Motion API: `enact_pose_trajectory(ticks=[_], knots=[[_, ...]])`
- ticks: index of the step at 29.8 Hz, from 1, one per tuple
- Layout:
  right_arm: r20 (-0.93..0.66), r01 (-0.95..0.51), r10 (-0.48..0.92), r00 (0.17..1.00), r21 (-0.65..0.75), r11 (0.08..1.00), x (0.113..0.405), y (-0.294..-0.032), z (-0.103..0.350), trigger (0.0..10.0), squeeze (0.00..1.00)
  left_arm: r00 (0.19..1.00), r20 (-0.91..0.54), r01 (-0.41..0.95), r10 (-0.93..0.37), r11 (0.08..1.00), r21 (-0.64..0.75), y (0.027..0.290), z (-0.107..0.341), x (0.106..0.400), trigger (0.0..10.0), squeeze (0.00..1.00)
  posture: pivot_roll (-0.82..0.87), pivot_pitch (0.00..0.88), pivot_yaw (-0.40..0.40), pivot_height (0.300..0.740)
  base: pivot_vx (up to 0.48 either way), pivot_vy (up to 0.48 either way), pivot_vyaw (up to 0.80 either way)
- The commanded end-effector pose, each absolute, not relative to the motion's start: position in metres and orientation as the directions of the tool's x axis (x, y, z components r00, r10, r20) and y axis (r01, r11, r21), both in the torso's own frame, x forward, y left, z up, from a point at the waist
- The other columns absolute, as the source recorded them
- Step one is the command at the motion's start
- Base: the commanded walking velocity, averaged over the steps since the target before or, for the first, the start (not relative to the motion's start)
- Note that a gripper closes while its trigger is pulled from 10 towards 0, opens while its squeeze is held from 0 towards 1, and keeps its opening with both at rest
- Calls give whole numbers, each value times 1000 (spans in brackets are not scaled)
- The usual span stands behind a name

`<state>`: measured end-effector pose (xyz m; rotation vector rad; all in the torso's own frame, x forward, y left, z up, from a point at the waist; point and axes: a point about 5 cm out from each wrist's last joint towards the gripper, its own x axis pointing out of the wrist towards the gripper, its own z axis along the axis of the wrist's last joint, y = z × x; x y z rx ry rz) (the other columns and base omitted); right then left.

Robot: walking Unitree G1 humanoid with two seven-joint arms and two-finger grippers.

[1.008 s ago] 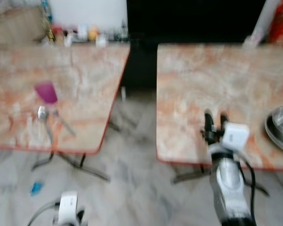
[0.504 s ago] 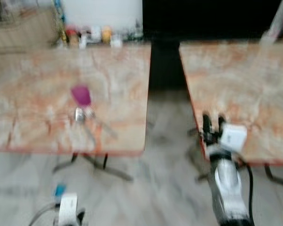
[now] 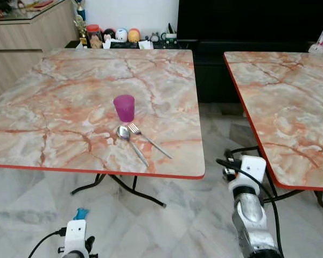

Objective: Setting the table

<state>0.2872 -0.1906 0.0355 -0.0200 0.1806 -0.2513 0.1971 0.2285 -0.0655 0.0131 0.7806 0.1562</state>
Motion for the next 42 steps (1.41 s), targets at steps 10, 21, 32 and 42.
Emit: enact_pose_trajectory(ticks=[10, 21, 32, 42], knots=[[-598, 257, -229, 768, -39, 966, 243, -192, -41, 10000, 0, 681, -710, -187, 178, 980, 66, 238, -68, 188, 10000, 0, 62, 0, 20, 740, 0, 0, 0], [-781, 179, -64, 621, 61, 982, 182, -175, -84, 10000, 0, 693, -700, -198, 175, 979, 50, 233, -66, 195, 10000, 0, 77, 0, 19, 740, 0, 0, 0], [-795, 245, -111, 596, 49, 968, 165, -182, -91, 10000, 0, 695, -699, -183, 168, 982, 54, 236, -63, 200, 10000, 0, 70, 0, 34, 740, 0, 0, 0], [-795, 287, -137, 590, 49, 957, 161, -188, -92, 10000, 0, 692, -701, -190, 171, 980, 52, 236, -62, 201, 10000, 0, 65, 0, 45, 740, 0, 174, 0]])
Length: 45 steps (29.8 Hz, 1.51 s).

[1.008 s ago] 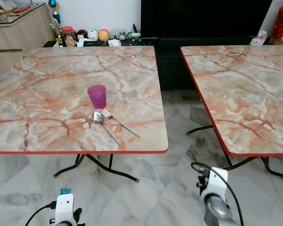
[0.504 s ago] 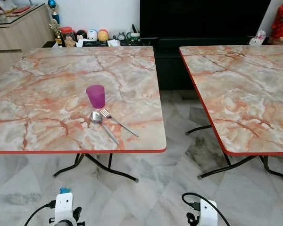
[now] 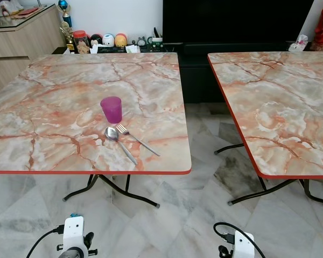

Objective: Setting the table

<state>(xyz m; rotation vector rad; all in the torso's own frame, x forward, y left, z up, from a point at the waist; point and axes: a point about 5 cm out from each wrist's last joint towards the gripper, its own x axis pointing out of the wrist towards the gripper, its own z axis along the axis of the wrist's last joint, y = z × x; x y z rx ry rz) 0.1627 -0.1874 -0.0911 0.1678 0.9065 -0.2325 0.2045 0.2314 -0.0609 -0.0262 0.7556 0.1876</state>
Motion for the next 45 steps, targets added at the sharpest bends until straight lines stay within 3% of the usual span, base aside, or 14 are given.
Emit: enact_pose_trajectory(ticks=[1, 26, 31, 45], knots=[[-797, 290, -138, 588, 49, 956, 160, -189, -92, 10000, 0, 692, -702, -189, 171, 981, 53, 236, -62, 201, 10000, 0, 65, 0, 45, 740, 0, 296, 0], [-793, 246, -104, 600, 60, 967, 161, -184, -92, 10000, 0, 705, -689, -171, 167, 983, 62, 237, -61, 203, 10000, 0, 83, 0, 38, 740, 0, 252, 0], [-793, 244, -102, 600, 60, 968, 160, -184, -92, 10000, 0, 747, -650, -134, 141, 989, 61, 235, -55, 210, 10000, 0, 90, 0, 37, 740, 0, 0, 0], [-799, 231, -90, 594, 63, 971, 159, -181, -93, 10000, 0, 830, -532, -203, 165, 979, -13, 235, -37, 231, 10000, 0, 95, 0, 38, 740, 0, 0, 0]])
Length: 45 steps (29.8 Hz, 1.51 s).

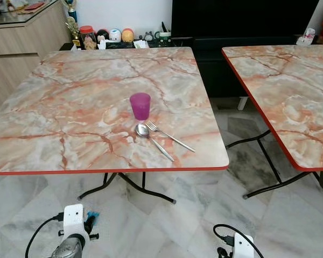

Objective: Setting the table

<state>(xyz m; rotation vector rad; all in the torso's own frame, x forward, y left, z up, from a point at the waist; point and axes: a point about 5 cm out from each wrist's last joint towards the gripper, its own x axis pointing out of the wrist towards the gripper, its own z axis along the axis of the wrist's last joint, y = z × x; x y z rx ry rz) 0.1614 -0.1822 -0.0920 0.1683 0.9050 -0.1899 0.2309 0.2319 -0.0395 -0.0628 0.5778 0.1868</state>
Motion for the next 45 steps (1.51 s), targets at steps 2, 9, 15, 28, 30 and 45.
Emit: enact_pose_trajectory(ticks=[2, 9, 15, 28, 30, 45], knots=[[-799, 225, -90, 594, 58, 973, 159, -181, -93, 10000, 0, 845, -508, -205, 165, 979, -24, 234, -35, 233, 10000, 0, 101, 0, 36, 740, 0, 0, 0], [-800, 218, -87, 593, 56, 974, 160, -180, -93, 10000, 0, 918, -360, -193, 169, 981, -32, 239, -18, 233, 10000, 0, 115, 0, 28, 740, 0, 0, 0], [-799, 211, -89, 594, 49, 976, 162, -177, -93, 10000, 0, 960, -236, -154, 150, 988, 2, 245, 5, 215, 10000, 0, 136, 0, 18, 740, 0, 0, 0], [-794, 196, -89, 601, 39, 980, 167, -170, -91, 10000, 0, 983, 29, -182, 180, 971, 156, 245, 83, 203, 10000, 0, 164, 0, -3, 740, 0, 0, 0], [-793, 196, -90, 603, 38, 980, 168, -170, -91, 10000, 0, 979, 64, -202, 195, 968, 147, 245, 93, 211, 10000, 0, 164, 0, -3, 740, 0, 0, 0], [-762, 228, -118, 637, 40, 973, 179, -184, -84, 10000, 0, 978, 148, 147, -150, 989, 25, 169, 139, 322, 10000, 0, 128, 0, 2, 740, 0, 0, 0]])
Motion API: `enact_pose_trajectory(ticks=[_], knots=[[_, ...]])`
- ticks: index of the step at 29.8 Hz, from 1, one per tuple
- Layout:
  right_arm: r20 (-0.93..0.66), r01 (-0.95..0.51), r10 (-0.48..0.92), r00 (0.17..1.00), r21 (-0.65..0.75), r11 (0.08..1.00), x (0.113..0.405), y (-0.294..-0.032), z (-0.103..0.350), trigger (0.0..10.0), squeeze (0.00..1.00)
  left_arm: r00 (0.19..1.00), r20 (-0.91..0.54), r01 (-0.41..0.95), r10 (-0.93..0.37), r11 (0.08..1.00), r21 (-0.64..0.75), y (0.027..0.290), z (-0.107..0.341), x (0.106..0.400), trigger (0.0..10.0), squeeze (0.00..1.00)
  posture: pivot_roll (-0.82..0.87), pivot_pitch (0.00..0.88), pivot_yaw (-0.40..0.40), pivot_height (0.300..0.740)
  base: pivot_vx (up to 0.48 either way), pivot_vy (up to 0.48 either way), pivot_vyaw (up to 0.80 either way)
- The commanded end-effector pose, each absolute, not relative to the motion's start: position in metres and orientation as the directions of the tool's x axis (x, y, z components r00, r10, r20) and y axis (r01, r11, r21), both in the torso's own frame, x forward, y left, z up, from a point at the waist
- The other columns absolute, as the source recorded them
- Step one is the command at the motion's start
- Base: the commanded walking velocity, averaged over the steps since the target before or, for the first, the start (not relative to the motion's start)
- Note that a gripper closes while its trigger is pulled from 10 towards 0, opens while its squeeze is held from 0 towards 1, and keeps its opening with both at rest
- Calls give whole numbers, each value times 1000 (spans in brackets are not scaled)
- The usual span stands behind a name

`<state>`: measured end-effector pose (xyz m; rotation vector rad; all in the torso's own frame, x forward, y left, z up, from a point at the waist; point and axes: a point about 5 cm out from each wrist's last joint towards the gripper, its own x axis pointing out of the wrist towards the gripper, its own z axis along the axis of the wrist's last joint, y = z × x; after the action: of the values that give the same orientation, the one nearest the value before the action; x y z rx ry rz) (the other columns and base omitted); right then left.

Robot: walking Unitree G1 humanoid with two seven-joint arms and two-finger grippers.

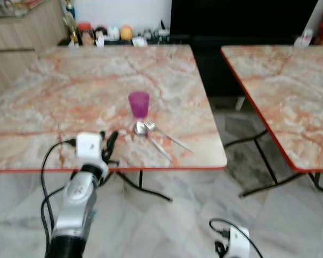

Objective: Setting the table

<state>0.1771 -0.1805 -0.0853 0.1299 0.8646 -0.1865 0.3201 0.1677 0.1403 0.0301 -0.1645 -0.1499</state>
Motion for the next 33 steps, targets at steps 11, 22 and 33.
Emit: enact_pose_trajectory(ticks=[11, 22, 33], knots=[[-744, 234, -132, 655, 34, 972, 182, -188, -82, 10000, 0, 975, 161, 156, -155, 988, 6, 167, 140, 329, 10000, 0, 130, 0, 1, 740, 46, 0, -159], [-745, 202, -104, 658, 41, 979, 177, -180, -84, 10000, 0, 976, 166, 146, -143, 989, -5, 169, 140, 330, 10000, 0, 130, 0, 0, 740, 278, 0, -47], [-755, 201, -116, 646, 22, 979, 162, -201, -87, 10000, 0, 975, 177, 139, -136, 990, -4, 171, 143, 331, 10000, 0, 131, 0, 0, 740, 278, 0, 0]])
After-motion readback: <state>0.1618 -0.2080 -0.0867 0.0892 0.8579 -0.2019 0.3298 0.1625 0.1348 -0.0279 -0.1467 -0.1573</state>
